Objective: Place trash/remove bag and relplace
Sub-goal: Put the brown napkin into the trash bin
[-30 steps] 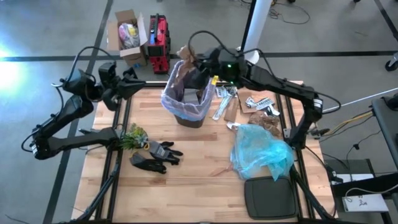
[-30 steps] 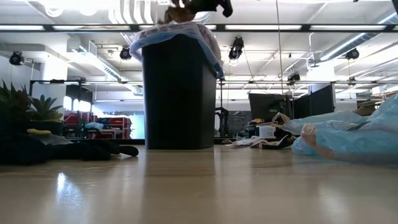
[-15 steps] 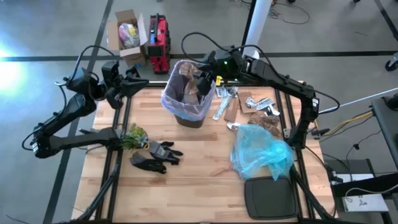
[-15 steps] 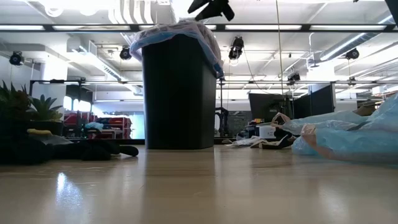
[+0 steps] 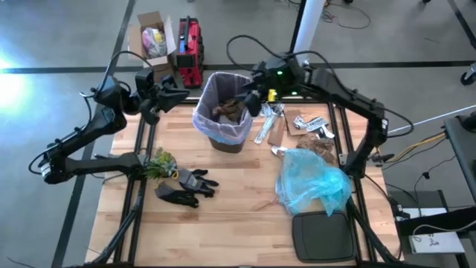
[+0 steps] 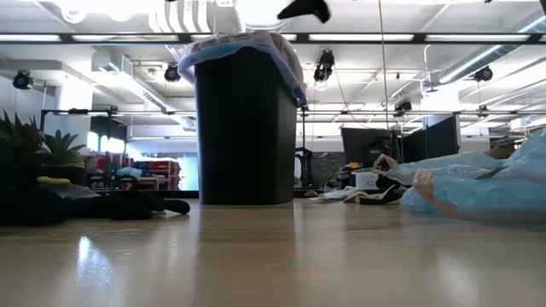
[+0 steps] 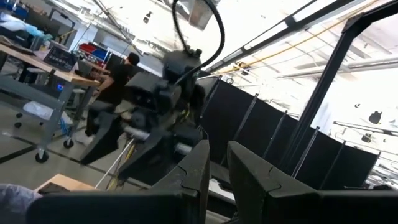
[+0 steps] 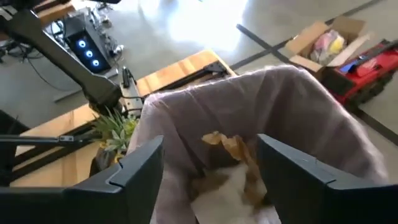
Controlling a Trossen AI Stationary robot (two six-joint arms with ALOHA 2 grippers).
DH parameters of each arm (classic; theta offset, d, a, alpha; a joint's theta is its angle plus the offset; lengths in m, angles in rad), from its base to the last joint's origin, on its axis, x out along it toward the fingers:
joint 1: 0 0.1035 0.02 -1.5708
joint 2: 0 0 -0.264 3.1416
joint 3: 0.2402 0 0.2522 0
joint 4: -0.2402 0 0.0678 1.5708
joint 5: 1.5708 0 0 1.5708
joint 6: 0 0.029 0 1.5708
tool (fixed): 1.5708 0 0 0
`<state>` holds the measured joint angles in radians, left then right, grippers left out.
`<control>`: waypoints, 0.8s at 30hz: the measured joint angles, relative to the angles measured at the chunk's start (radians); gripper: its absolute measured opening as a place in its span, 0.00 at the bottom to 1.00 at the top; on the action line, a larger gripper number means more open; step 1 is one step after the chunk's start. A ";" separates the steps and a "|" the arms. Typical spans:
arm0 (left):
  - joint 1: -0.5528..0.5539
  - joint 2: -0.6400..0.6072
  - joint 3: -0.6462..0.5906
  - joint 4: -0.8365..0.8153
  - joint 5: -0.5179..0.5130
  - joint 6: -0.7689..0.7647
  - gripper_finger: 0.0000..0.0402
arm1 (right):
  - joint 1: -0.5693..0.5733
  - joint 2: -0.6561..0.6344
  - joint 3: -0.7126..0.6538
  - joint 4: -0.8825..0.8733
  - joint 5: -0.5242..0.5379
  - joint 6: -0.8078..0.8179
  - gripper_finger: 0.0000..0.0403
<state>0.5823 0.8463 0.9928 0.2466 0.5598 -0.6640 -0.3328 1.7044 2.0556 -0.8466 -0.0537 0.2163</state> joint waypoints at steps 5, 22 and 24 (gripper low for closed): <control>0.000 0.021 0.000 0.026 0.001 0.000 0.11 | -0.001 -0.072 0.000 -0.212 0.089 -0.005 0.65; 0.003 0.193 0.139 0.135 0.142 0.050 0.11 | 0.008 -0.199 -0.234 -0.619 0.290 0.134 0.67; 0.009 0.203 0.173 0.062 0.167 0.093 0.11 | 0.007 -0.219 -0.304 -0.614 0.308 0.138 0.66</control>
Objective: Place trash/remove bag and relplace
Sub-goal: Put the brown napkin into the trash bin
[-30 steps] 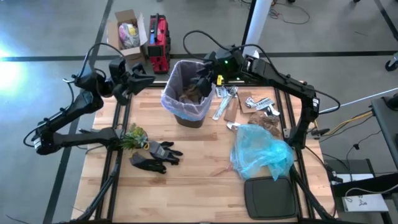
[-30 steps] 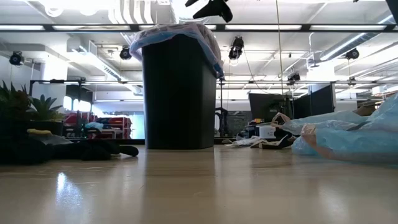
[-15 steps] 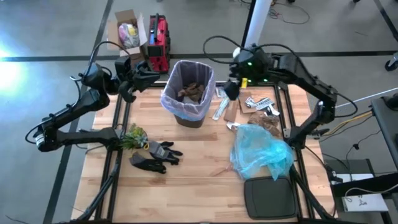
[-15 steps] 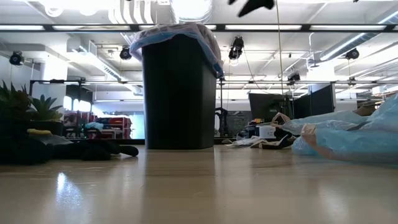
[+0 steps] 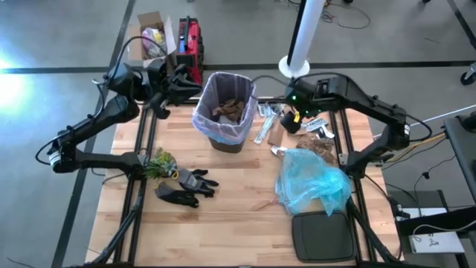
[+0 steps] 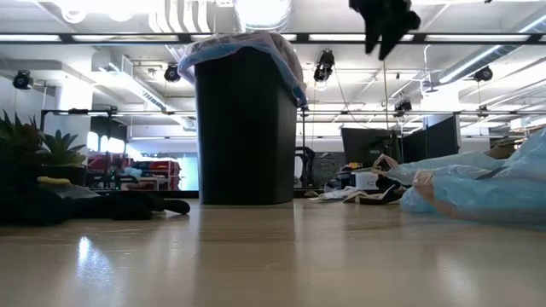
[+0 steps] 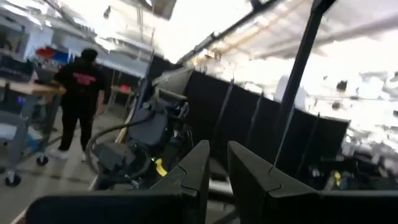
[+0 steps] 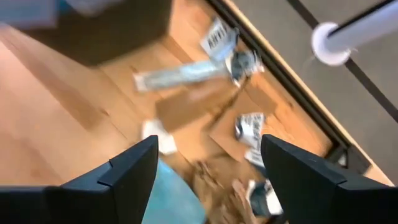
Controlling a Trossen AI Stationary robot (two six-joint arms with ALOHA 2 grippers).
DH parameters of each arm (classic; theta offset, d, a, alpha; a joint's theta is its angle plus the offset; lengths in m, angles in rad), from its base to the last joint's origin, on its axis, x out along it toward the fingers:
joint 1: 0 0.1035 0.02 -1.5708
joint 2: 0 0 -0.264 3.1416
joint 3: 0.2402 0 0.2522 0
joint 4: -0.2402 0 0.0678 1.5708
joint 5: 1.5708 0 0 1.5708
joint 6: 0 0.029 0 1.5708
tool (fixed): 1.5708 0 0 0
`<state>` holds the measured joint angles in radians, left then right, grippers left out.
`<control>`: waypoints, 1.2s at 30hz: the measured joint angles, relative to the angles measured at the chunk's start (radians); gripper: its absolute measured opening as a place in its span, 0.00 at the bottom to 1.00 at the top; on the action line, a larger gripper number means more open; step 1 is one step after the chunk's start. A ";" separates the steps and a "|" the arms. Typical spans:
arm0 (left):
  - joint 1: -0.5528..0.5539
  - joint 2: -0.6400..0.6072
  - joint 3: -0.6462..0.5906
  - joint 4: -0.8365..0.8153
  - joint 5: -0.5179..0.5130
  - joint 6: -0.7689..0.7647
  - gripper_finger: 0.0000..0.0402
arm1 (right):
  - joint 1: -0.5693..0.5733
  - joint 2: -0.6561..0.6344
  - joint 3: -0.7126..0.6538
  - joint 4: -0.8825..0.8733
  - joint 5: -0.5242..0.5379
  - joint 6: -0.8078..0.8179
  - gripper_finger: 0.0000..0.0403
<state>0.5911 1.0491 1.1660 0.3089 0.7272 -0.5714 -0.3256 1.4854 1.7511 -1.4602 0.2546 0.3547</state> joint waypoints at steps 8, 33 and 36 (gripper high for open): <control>0.070 0.023 0.190 -0.455 0.016 0.282 0.11 | 0.000 -0.130 -0.336 0.167 0.061 0.034 0.63; 0.167 0.098 0.262 -0.484 -0.050 0.327 0.11 | 0.003 -0.348 -0.983 0.395 0.007 0.715 0.53; 0.166 0.108 0.262 -0.484 -0.044 0.325 0.11 | 0.002 -0.348 -0.973 0.351 0.079 0.820 0.52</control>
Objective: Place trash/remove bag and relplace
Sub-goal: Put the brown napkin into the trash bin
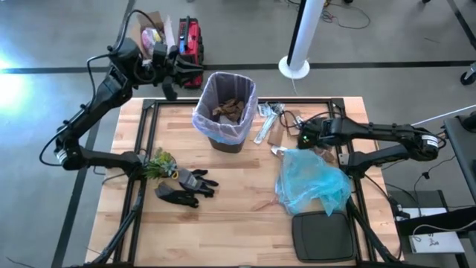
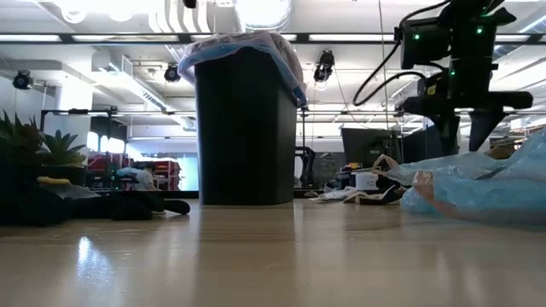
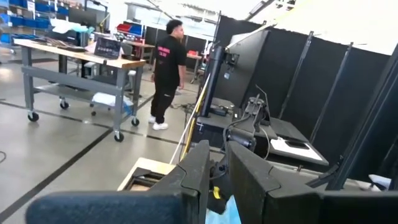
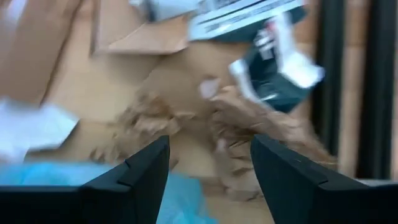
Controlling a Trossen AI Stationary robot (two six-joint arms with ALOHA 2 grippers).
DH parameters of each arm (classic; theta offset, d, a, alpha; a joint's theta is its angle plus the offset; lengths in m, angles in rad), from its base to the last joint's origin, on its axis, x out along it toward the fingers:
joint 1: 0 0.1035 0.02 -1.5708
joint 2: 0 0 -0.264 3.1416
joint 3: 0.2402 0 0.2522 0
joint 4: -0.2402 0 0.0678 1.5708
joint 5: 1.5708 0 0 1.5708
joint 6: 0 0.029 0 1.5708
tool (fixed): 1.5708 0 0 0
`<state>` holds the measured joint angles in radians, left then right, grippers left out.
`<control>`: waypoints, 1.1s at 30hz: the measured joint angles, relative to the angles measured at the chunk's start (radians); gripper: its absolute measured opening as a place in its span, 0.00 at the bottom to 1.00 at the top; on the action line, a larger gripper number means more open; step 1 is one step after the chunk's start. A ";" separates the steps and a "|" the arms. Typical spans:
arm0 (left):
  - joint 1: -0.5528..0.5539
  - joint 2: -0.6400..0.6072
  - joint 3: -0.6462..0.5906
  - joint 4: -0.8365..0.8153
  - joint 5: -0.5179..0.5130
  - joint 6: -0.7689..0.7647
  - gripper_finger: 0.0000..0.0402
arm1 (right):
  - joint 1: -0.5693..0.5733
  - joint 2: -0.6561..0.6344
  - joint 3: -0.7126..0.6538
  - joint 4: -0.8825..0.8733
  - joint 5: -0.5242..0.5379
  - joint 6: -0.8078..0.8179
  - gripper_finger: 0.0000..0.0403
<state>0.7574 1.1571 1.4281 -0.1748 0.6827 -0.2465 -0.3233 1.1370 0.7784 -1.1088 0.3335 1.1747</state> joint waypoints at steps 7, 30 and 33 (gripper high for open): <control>0.000 0.000 -0.002 -0.029 0.039 -0.011 0.11 | -0.019 0.001 0.026 -0.102 0.003 0.032 0.52; -0.001 0.014 -0.002 -0.011 0.040 -0.043 0.11 | -0.171 -0.051 -0.020 -0.064 0.029 0.020 0.66; -0.001 0.030 -0.002 -0.013 0.040 -0.051 0.11 | -0.175 -0.070 -0.021 -0.070 0.055 0.021 0.64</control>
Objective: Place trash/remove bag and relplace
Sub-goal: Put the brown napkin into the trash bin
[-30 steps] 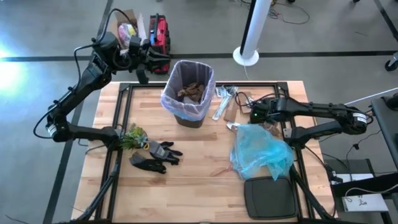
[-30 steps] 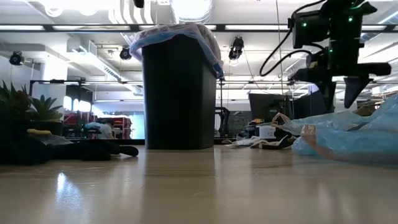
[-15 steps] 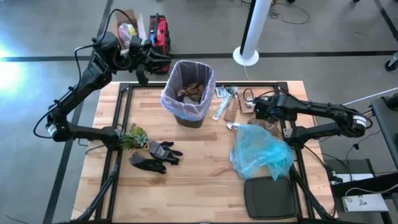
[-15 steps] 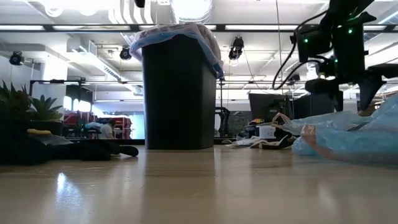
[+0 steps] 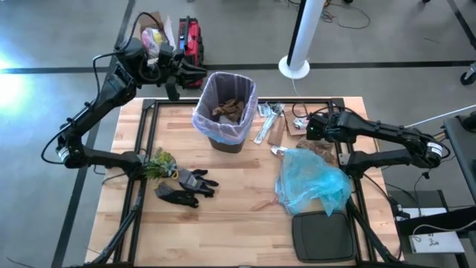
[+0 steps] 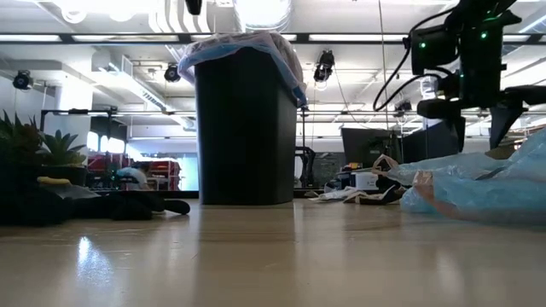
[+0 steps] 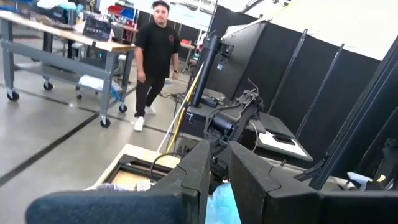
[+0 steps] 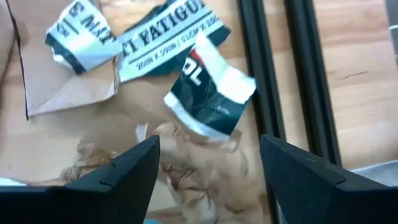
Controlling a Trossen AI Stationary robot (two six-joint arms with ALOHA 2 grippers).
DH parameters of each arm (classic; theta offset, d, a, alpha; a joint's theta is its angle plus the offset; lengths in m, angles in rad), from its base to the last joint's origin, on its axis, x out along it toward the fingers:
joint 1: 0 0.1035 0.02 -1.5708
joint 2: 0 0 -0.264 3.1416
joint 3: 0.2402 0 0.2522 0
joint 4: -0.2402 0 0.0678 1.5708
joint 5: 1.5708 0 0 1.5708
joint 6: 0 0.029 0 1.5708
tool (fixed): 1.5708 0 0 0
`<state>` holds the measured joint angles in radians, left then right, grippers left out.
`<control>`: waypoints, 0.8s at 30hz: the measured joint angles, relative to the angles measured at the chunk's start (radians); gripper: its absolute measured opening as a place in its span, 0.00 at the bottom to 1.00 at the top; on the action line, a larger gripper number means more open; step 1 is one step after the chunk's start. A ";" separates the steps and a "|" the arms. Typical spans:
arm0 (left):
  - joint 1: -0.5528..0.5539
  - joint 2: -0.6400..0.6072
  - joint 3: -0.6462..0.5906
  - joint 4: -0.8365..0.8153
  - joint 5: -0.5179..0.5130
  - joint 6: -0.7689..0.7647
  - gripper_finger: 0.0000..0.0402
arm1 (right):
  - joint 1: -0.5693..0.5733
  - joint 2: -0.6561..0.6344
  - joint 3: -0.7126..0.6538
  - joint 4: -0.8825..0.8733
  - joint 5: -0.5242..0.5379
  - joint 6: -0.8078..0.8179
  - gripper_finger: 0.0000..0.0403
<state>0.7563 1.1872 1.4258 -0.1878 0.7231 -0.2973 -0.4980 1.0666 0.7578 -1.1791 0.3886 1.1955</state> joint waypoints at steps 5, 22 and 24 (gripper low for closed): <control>0.000 0.032 0.000 0.000 0.000 -0.029 0.11 | 0.000 -0.013 -0.001 0.007 -0.004 0.021 0.60; -0.016 0.049 0.000 0.013 0.002 -0.019 0.11 | 0.000 0.117 -0.216 0.344 -0.118 -0.019 0.44; -0.016 0.036 0.000 0.017 0.002 -0.019 0.11 | 0.000 0.131 -0.226 0.347 -0.129 -0.034 0.39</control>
<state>0.7403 1.2227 1.4254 -0.1711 0.7251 -0.3159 -0.4980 1.1974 0.5314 -0.8325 0.2592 1.1611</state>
